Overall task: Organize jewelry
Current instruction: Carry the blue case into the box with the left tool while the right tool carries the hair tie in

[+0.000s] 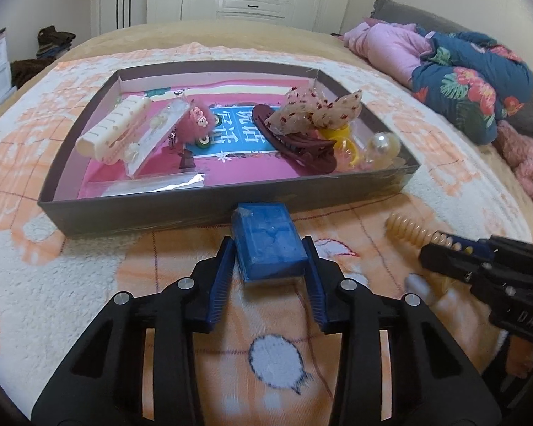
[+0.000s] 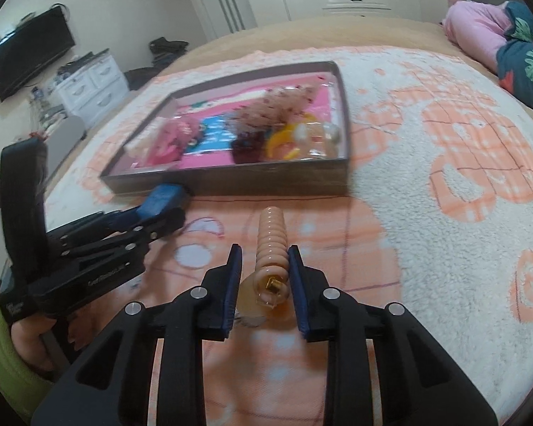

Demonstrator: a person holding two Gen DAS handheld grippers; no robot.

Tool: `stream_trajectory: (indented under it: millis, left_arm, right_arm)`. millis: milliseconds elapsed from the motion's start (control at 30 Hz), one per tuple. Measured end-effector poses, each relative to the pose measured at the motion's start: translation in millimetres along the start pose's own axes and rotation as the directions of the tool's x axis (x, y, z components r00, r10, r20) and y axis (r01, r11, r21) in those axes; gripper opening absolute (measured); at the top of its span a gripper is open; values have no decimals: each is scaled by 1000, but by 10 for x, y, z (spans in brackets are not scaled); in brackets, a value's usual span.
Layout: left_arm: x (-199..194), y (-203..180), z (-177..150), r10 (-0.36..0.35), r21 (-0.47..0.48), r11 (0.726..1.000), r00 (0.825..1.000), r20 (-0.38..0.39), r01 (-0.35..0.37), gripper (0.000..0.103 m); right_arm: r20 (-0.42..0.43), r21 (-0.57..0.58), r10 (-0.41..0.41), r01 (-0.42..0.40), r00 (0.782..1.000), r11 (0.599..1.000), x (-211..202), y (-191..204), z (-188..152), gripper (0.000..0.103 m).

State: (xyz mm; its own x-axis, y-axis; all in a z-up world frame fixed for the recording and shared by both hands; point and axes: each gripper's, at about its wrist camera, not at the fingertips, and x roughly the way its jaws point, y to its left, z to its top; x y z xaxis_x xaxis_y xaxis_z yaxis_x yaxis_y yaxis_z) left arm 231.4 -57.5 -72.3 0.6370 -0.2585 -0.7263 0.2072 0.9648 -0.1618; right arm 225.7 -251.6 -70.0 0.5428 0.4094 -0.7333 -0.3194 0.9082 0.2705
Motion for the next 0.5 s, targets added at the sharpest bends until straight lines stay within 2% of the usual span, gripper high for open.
stream_trajectory:
  millis: [233,500]
  left_arm:
    - [-398,68,129,-17,-4,1000,996,92,18,29]
    - [-564,396,288,40,-86,996,988,150,-27,29]
  right_arm:
    - [55,-72,72,-68,996,995,-175,274,33,25]
    - [86,-111,108,-98,990,989,-209,463,236,25]
